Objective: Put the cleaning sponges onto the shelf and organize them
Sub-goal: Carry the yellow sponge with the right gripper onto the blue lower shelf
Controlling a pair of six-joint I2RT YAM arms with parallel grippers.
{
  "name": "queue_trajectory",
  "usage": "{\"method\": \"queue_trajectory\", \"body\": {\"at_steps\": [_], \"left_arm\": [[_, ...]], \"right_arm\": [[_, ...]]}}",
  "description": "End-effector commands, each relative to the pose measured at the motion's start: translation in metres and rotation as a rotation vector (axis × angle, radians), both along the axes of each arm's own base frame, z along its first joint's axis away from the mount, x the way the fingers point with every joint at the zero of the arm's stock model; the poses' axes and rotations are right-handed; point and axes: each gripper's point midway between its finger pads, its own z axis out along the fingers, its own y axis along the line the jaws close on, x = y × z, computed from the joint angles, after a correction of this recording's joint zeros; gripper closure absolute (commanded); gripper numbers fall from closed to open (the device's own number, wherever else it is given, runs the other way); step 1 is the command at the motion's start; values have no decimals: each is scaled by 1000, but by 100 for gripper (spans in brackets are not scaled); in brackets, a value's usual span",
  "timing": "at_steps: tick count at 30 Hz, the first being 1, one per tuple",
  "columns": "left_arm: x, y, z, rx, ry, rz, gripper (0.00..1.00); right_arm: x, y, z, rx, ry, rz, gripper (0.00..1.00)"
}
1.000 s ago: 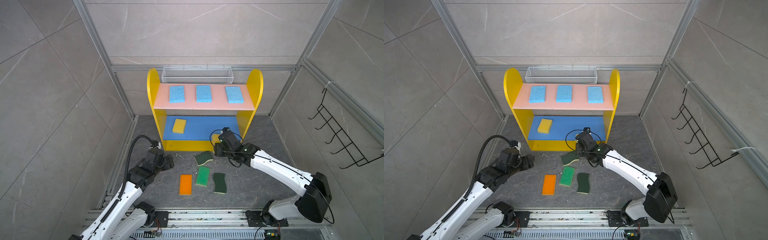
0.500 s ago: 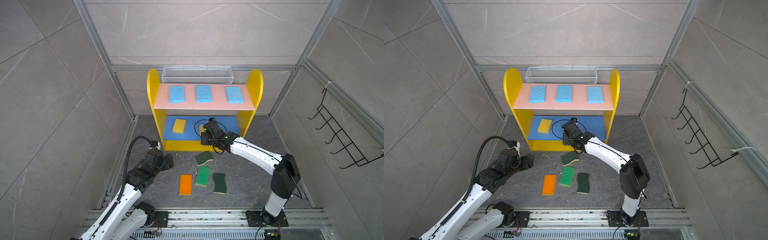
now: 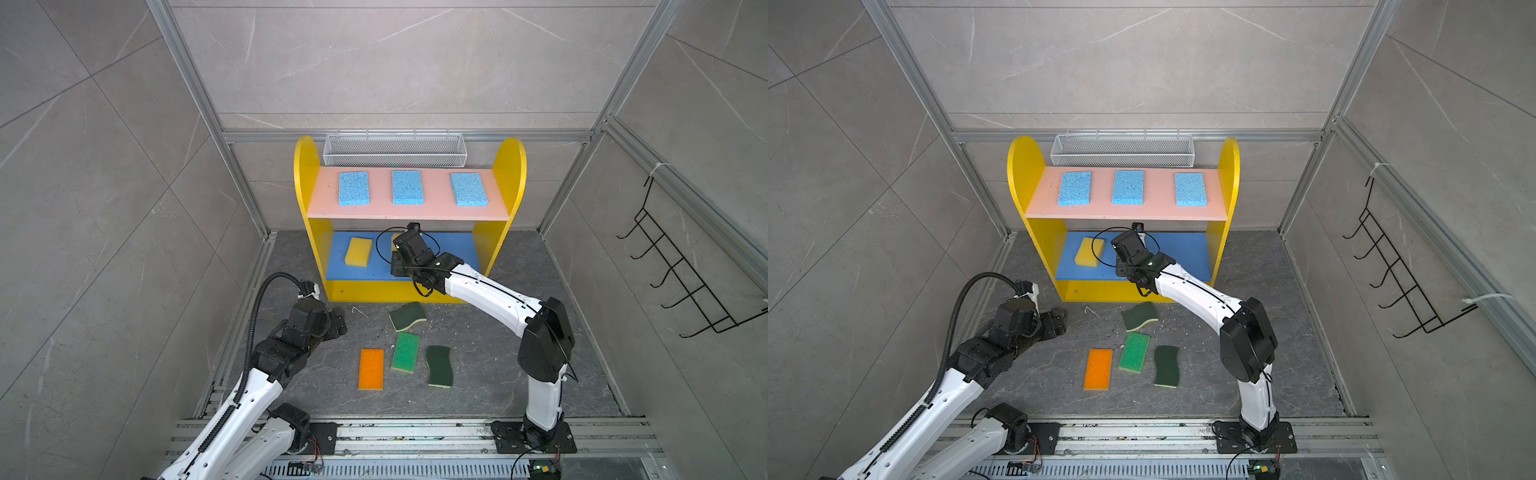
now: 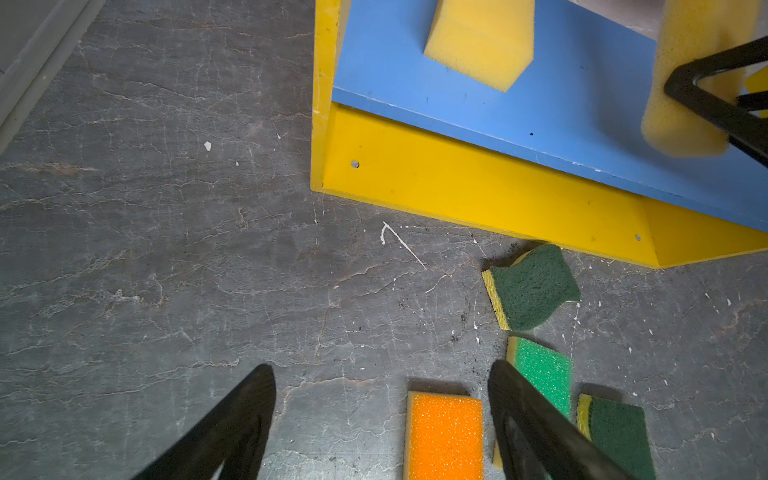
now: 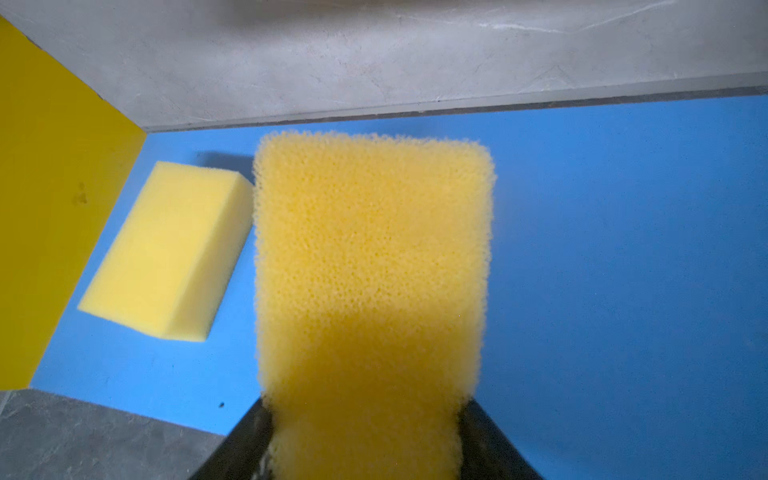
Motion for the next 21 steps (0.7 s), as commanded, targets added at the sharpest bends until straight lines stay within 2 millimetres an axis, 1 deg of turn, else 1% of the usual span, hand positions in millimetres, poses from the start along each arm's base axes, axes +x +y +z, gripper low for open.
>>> {"method": "queue_trajectory", "body": {"at_steps": [1, 6, 10, 17, 21], "left_arm": [[4, 4, 8, 15, -33, 19, 17], [4, 5, 6, 18, -28, 29, 17], [5, 6, 3, 18, -22, 36, 17], [7, 5, 0, 21, -11, 38, 17], [7, 4, 1, 19, -10, 38, 17]], "right_arm": [[9, -2, -8, -73, -5, -17, 38], [21, -7, -13, -129, 2, -60, 38], [27, -6, -15, -151, 12, -54, 37], [31, -13, -22, -171, 34, -80, 36], [32, -16, -24, -173, 42, -89, 34]]}}
